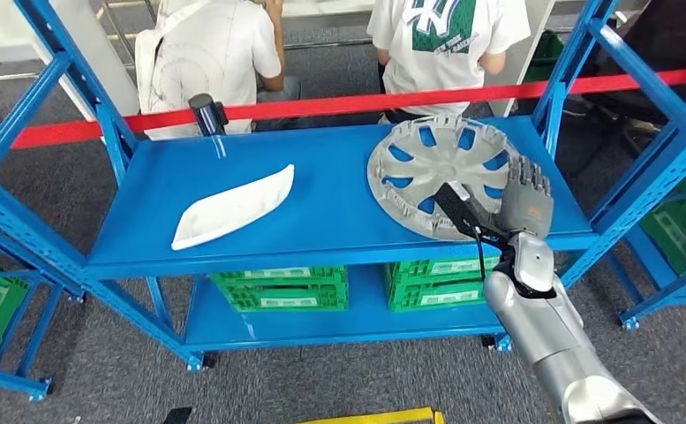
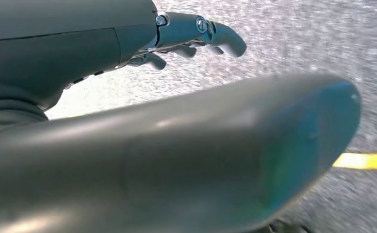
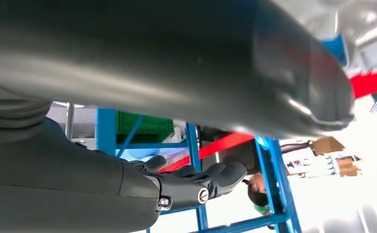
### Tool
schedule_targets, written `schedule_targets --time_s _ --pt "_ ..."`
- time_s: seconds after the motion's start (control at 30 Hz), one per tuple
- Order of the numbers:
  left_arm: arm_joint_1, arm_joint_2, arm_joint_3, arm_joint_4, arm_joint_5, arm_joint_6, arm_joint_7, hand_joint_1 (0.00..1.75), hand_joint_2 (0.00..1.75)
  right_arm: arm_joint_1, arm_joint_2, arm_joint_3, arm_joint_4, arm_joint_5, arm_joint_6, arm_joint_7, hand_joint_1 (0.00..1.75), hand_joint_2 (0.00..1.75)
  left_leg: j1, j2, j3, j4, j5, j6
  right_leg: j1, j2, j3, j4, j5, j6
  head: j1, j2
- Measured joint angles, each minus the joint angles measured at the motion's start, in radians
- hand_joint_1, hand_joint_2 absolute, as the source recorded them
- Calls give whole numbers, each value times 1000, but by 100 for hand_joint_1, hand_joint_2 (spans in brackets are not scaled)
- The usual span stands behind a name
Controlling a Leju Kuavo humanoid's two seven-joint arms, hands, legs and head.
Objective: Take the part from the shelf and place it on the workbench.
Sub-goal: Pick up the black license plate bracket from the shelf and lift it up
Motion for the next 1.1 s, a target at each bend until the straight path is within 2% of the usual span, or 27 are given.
schedule_targets --time_s 0.03,0.1,0.13,0.17,0.2,0.27,0.3,0.33,0.37,0.43,0.5,0.7,1.1 --pt "-1 0 0 0 0 0 0 0 0 0 0 -2 0 -1 -1 0 0 0 0 2 -32 56 -18 -2 1 0 7 -1 -6 -5 -2 0" --pt "-1 -1 0 -1 -1 0 1 0 0 4 0 -5 0 -2 -1 0 0 0 0 2 -117 187 -67 -3 6 1 21 -1 -20 -13 -3 0" --pt "0 -1 0 0 -2 0 2 0 0 8 0 -6 0 -3 -1 0 0 0 -2 2 -152 227 -82 -1 9 2 29 -1 -28 -15 -4 0" --pt "2 -1 0 0 -2 0 3 0 0 11 0 -6 0 -3 -1 0 0 0 -4 2 -171 234 -78 4 13 3 39 -1 -36 -17 -4 0" --pt "3 -1 0 0 -2 0 3 0 0 12 0 -6 0 -3 -1 0 0 0 -8 2 -172 203 -51 11 17 4 52 -1 -45 -18 -4 0" --pt "3 0 0 0 -4 0 1 0 0 13 0 -6 0 -4 0 0 0 0 -21 2 -143 74 50 36 24 4 78 -2 -63 -20 -4 0" --pt "3 1 0 0 -5 1 -2 0 0 13 1 -7 -1 -5 1 0 0 0 -28 2 -129 17 84 48 27 4 87 -2 -70 -18 -4 0" --pt "3 2 0 0 -6 1 -5 0 0 13 1 -7 -1 -7 3 -1 0 0 -33 1 -118 -18 108 55 28 5 92 -2 -77 -14 -4 0" --pt "3 3 0 1 -6 1 -9 0 0 15 1 -8 -1 -10 5 -2 0 0 -36 1 -113 -34 118 56 29 6 93 0 -81 -11 -4 0" --pt "2 3 0 0 -4 1 -12 0 0 20 2 -9 -1 -15 9 -6 0 0 -35 -1 -107 -37 122 46 31 7 94 -1 -87 -8 -5 0" --pt "1 3 0 0 -3 -1 -15 0 0 22 2 -9 -1 -20 18 -14 0 0 -35 -3 -107 -39 121 42 31 6 97 -6 -88 -10 -5 0" --pt "-2 3 0 -1 -6 -17 -20 0 0 13 18 -9 -1 -28 57 -35 0 0 -36 -4 -107 -42 114 52 31 5 103 -21 -90 -6 -4 0" --pt "-9 5 0 -5 -19 -22 -25 0 0 -47 107 -7 21 -29 112 -48 0 0 -35 -4 -105 -42 116 53 29 5 104 -23 -88 -1 -4 0"
